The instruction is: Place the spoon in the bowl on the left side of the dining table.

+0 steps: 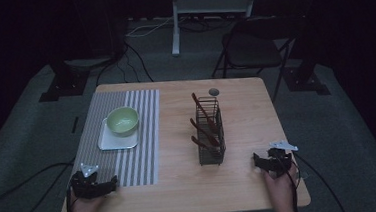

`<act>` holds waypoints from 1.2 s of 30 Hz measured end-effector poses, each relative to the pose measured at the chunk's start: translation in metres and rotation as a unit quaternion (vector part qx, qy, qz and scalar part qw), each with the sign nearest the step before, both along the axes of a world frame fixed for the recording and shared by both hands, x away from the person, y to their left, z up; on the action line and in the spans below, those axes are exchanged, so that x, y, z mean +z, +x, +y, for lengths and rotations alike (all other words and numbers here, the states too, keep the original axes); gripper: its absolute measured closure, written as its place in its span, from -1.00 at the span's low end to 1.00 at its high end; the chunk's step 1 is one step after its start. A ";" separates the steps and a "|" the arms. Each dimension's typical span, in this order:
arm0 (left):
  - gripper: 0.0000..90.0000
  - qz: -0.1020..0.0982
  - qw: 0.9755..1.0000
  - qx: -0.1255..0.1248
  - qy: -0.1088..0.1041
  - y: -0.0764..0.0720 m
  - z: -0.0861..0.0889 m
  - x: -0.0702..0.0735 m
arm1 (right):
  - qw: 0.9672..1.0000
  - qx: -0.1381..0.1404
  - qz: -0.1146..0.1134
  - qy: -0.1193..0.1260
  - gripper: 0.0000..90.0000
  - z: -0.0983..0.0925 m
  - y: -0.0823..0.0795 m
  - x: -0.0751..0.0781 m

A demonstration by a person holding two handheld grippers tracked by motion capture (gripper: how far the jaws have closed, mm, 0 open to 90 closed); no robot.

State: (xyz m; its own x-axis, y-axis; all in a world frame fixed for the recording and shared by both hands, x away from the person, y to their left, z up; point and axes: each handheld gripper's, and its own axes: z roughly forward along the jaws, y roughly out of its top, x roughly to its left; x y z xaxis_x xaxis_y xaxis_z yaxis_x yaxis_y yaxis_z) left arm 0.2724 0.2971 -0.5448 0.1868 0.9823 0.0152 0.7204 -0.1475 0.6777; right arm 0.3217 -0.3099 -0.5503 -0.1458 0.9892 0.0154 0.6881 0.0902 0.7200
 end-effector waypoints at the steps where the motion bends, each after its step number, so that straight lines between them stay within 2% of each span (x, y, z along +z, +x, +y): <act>1: -0.97 -0.001 1.000 -0.001 0.000 0.000 0.000 0.000 | 1.000 0.000 0.000 0.000 -0.73 0.000 0.000 0.000; 10: -0.93 -0.005 0.999 -0.038 -0.001 -0.004 -0.002 0.000 | 1.000 0.000 0.000 0.000 -0.73 0.000 0.000 0.000; 14: -0.93 -0.005 0.999 -0.038 0.001 -0.004 -0.004 0.002 | 1.000 0.000 0.000 0.000 -0.73 0.000 0.000 0.000; 17: -0.93 -0.012 0.999 -0.044 -0.005 -0.004 -0.004 0.005 | 1.000 0.000 0.000 0.000 -0.73 0.000 0.000 0.000; 20: -0.93 -0.010 0.998 -0.055 -0.011 -0.004 -0.005 0.006 | 1.000 0.000 0.000 0.000 -0.73 0.000 0.000 0.000; 24: -0.93 -0.013 0.998 -0.062 0.000 -0.006 -0.008 0.007 | 1.000 0.000 0.000 0.000 -0.73 0.000 0.000 0.000; 30: -0.93 -0.026 0.996 -0.083 -0.011 -0.008 -0.013 0.013 | 1.000 0.000 0.000 0.000 -0.73 0.000 0.000 0.000; 36: -0.93 -0.018 0.994 -0.106 -0.007 -0.008 -0.018 0.013 | 1.000 0.000 0.000 0.000 -0.73 0.000 0.000 0.000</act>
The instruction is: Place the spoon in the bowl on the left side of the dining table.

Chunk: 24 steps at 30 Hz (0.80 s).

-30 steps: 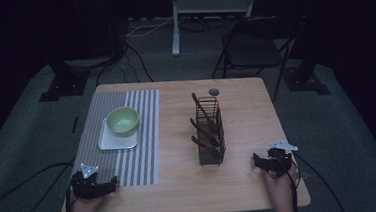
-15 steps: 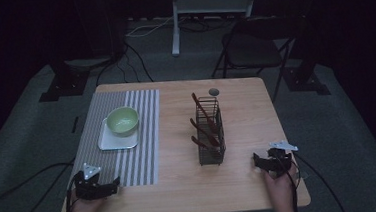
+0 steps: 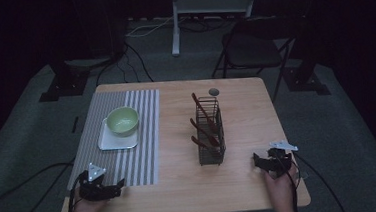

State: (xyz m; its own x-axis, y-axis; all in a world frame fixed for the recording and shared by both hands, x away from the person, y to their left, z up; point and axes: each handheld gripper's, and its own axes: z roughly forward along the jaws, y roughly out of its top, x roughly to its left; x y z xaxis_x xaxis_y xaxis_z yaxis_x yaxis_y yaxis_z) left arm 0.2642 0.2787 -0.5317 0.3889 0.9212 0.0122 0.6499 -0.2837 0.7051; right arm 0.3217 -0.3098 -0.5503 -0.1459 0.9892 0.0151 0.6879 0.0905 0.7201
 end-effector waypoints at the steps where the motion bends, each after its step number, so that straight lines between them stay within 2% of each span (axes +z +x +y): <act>1: -0.93 -0.001 1.000 -0.006 -0.002 0.000 -0.001 0.000 | 1.000 0.000 0.000 0.000 -0.73 0.000 0.000 0.000; 9: -0.92 -0.001 1.000 -0.029 -0.003 -0.001 -0.012 0.001 | 1.000 0.000 0.000 0.000 -0.73 0.000 0.000 0.000; 11: -0.92 -0.006 0.999 -0.031 0.001 -0.001 -0.015 0.003 | 1.000 0.000 0.000 0.000 -0.73 0.000 0.000 0.000; 16: -0.92 -0.018 0.999 -0.048 -0.005 -0.001 -0.020 0.008 | 1.000 0.000 0.000 0.000 -0.73 0.000 0.000 0.000; 24: -0.91 -0.013 0.997 -0.072 -0.012 0.003 -0.031 0.010 | 1.000 0.000 0.000 0.000 -0.73 0.000 0.000 0.000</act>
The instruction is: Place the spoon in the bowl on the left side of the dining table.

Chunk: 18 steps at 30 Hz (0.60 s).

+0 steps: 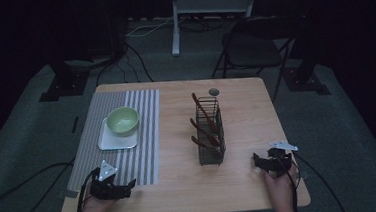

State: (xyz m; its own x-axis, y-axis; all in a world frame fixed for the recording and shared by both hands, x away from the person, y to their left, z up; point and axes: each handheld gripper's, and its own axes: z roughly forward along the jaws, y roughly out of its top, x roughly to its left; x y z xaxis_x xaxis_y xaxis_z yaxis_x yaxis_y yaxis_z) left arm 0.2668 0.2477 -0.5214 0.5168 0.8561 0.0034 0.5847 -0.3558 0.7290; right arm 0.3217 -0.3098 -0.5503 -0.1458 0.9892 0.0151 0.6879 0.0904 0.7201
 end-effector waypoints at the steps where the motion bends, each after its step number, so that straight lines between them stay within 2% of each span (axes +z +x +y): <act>1: -0.91 0.000 1.000 -0.004 -0.003 0.000 -0.001 0.000 | 1.000 0.000 0.000 0.000 -0.73 0.000 0.000 0.000; 11: -0.91 -0.002 1.000 -0.027 -0.008 0.007 -0.017 0.004 | 1.000 0.000 0.000 0.000 -0.73 0.000 0.000 0.000; 18: -0.88 -0.015 0.999 -0.035 -0.012 0.011 -0.026 0.010 | 1.000 0.000 0.000 0.000 -0.73 0.000 0.000 0.000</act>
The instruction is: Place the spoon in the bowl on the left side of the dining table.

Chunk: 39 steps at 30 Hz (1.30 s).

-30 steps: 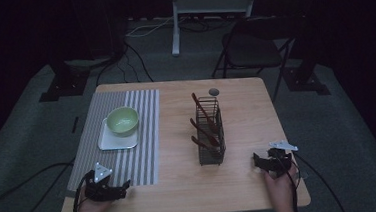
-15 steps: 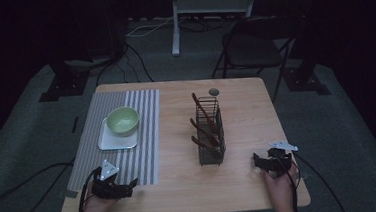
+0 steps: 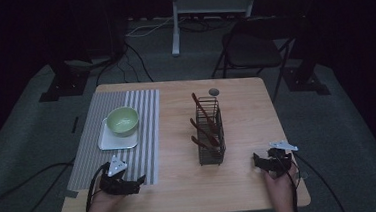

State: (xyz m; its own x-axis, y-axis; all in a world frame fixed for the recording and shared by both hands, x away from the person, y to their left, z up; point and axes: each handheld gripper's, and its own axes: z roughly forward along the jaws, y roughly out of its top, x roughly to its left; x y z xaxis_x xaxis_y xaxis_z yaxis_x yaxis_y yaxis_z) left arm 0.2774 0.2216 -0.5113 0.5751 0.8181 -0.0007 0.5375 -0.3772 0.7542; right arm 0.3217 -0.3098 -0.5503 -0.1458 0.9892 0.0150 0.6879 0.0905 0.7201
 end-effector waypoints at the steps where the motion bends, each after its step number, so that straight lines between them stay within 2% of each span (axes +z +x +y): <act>1: -0.88 0.001 1.000 -0.004 -0.003 0.000 -0.001 0.001 | 1.000 0.000 0.000 0.000 -0.73 0.000 0.000 0.000; 6: -0.88 -0.006 1.000 -0.018 -0.008 0.004 -0.009 0.007 | 1.000 0.000 0.000 0.000 -0.73 0.000 0.000 0.000; 13: -0.88 -0.036 0.998 -0.038 -0.024 0.004 -0.017 0.016 | 1.000 0.000 0.000 0.000 -0.73 0.000 0.000 0.000; 15: -0.88 -0.037 0.998 -0.043 -0.032 0.005 -0.018 0.018 | 1.000 0.000 0.000 0.000 -0.73 0.000 0.000 0.000; 21: -0.88 -0.043 0.998 -0.043 -0.024 0.010 -0.023 0.024 | 1.000 0.000 0.000 0.000 -0.73 0.000 0.000 0.000; 25: -0.88 -0.049 0.997 -0.046 -0.030 0.014 -0.026 0.031 | 1.000 0.000 0.000 0.000 -0.73 0.000 0.000 0.000; 27: -0.88 -0.053 0.997 -0.045 -0.030 0.017 -0.029 0.035 | 1.000 0.000 0.000 0.000 -0.73 0.000 0.000 0.000; 28: -0.88 -0.055 0.997 -0.043 -0.023 0.019 -0.031 0.037 | 1.000 0.000 0.000 0.000 -0.73 0.000 0.000 0.000; 30: -0.88 -0.052 0.997 -0.050 -0.024 0.023 -0.033 0.040 | 1.000 0.000 0.000 0.000 -0.73 0.000 0.000 0.000; 32: -0.88 -0.057 0.997 -0.046 -0.025 0.025 -0.035 0.042 | 1.000 0.000 0.000 0.000 -0.73 0.000 0.000 0.000; 34: -0.88 -0.061 0.996 -0.055 -0.034 0.030 -0.040 0.048 | 1.000 0.000 0.000 0.000 -0.73 0.000 0.000 0.000; 36: -0.88 -0.066 0.996 -0.058 -0.033 0.032 -0.044 0.051 | 1.000 0.000 0.000 0.000 -0.73 0.000 0.000 0.000; 39: -0.88 -0.064 0.995 -0.067 -0.037 0.036 -0.050 0.055 | 1.000 0.000 0.000 0.000 -0.73 0.000 0.000 0.000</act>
